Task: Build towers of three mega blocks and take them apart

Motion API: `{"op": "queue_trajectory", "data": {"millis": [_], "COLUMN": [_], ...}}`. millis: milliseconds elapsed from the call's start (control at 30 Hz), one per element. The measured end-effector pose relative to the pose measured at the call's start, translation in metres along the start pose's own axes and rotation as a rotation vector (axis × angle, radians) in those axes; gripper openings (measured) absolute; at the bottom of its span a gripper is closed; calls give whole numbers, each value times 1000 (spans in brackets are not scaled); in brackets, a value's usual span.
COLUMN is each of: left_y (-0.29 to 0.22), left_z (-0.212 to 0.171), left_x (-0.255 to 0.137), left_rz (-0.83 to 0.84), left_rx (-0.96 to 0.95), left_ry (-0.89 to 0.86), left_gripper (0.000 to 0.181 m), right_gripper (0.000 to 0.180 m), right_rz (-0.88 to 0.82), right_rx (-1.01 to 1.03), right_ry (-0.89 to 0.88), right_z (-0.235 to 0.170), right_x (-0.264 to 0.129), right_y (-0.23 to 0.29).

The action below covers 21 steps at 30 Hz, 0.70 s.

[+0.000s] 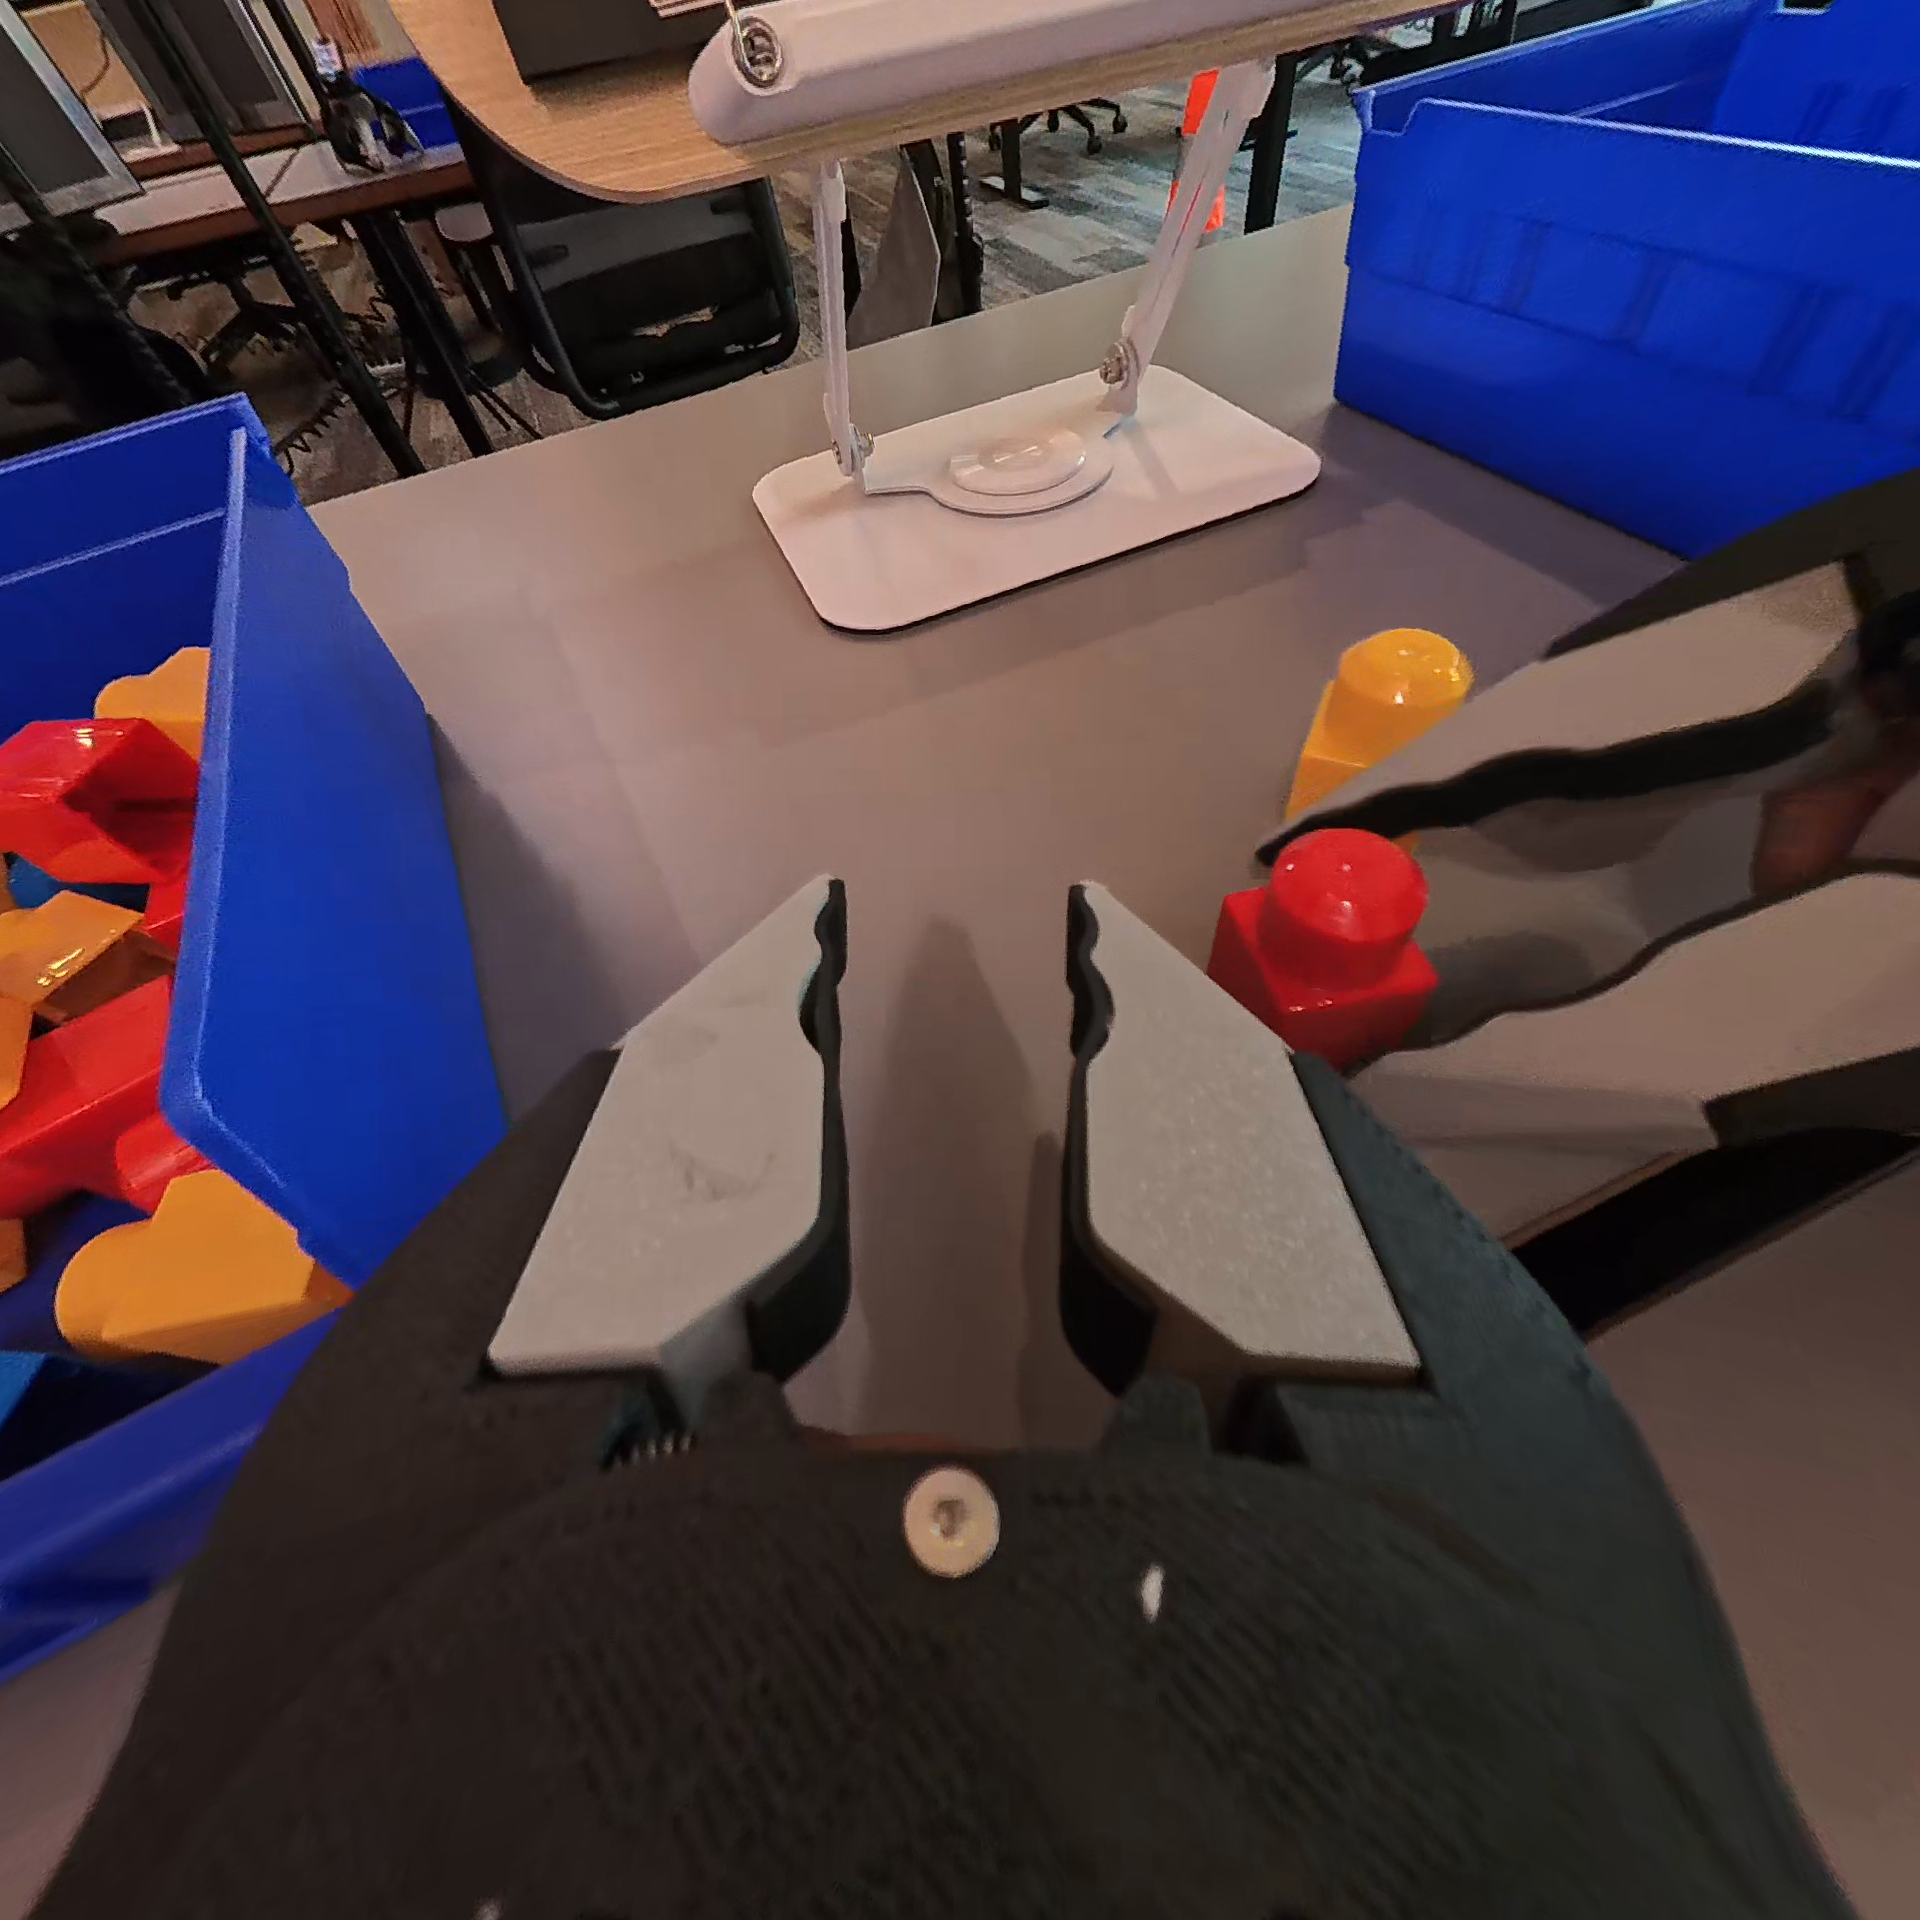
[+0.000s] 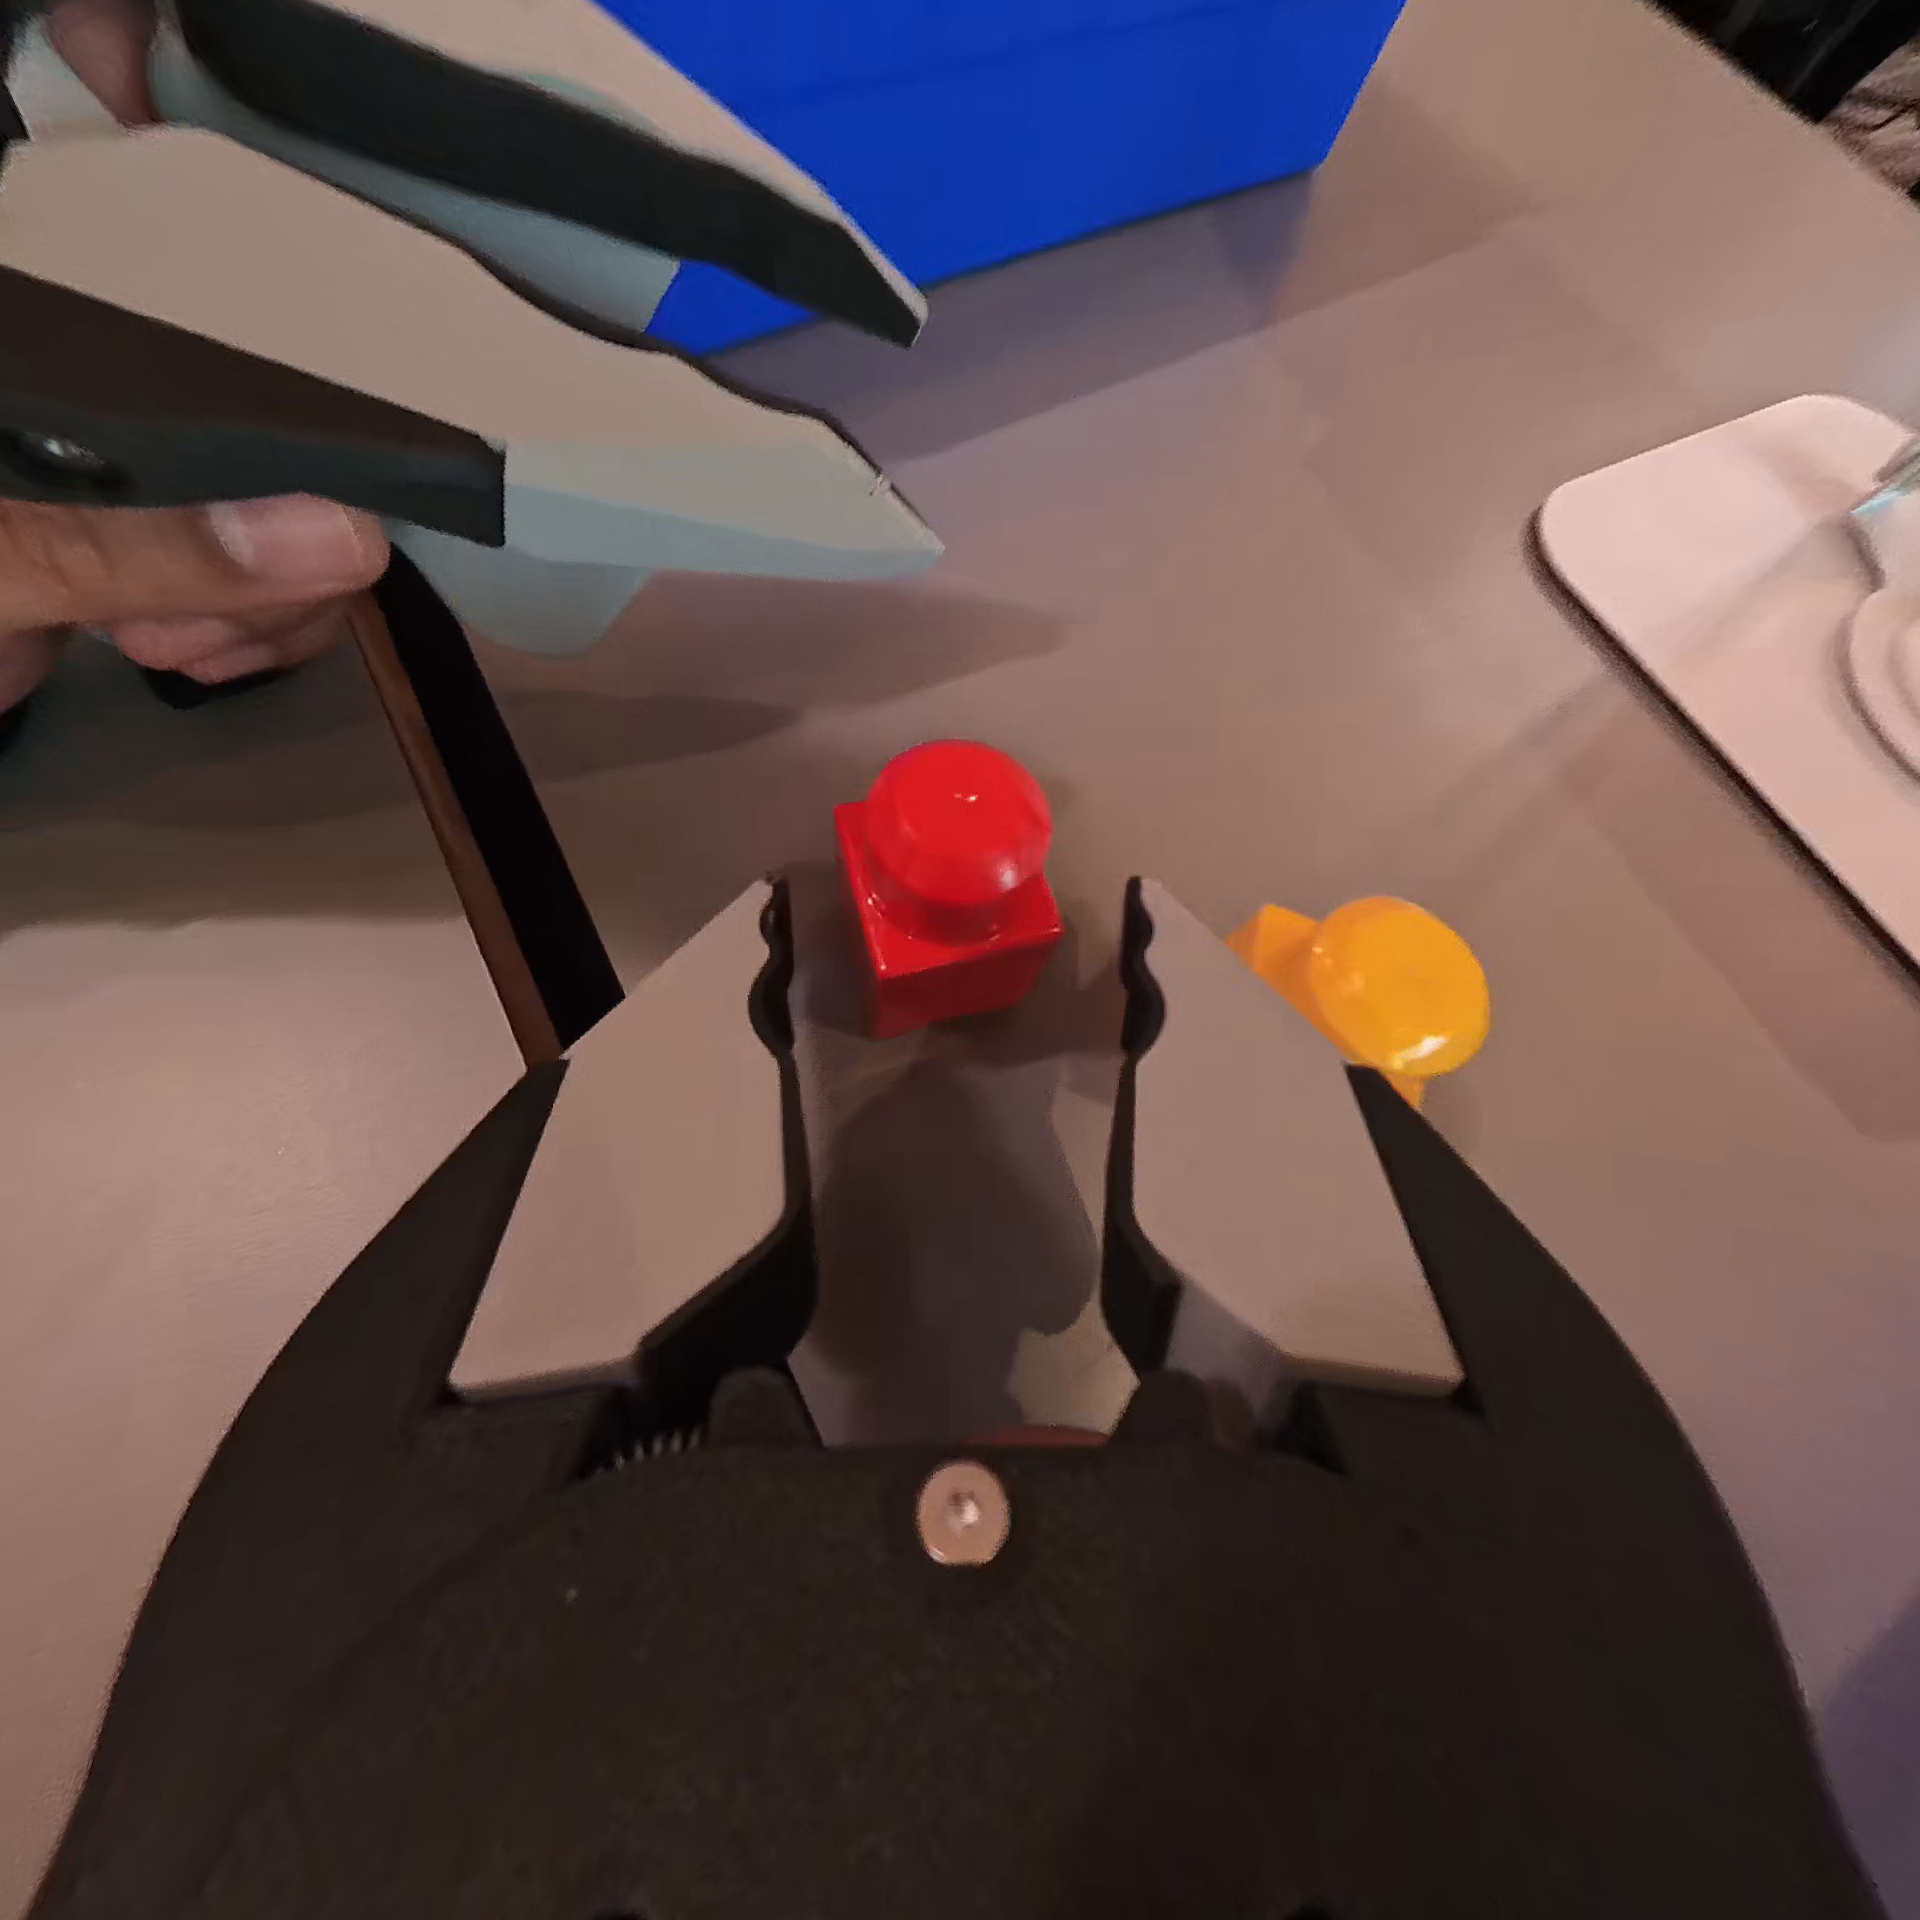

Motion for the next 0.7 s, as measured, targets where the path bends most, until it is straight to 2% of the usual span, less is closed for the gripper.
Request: {"op": "queue_trajectory", "data": {"millis": [67,100,233,333,467,533,600,700], "left_y": [1,1,1,1,-1,-6,-18,-37], "left_z": [0,0,1,1,1,1,2,3], "left_x": [0,-1,-2,-2,-2,0,5,18], "left_rz": [-2,-2,-1,1,-15,-59,-173,-273], "left_rx": [-4,-6,-8,-9,8,26,25,70], "left_ry": [-1,-4,-15,-20,-18,-9,14,82], "left_gripper": [41,40,40,40,40,40,41,41], "right_gripper": [36,34,33,33,33,33,33,33], "right_rz": [10,4,-5,23,-86,-158,-199,-197], "right_rx": [-22,-32,-41,41,111,158,232,337], "right_ry": [35,36,-40,-139,-306,-380,-431,-440], "right_z": [-1,-1,3,7,12,11,8,0], "right_x": [4,4,-7,-27,-65,-81,-92,-94], "right_y": [3,4,5,1,-19,-32,-43,-56]}}
Point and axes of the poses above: each gripper's, where its closed fingertips meet, x out along the fingers, z out of its top, y = z × x across the jaws, the point moved 8 cm from there along -x, back along the fingers, and after that the axes turned 1 degree about -z, right-handed, at the moved point
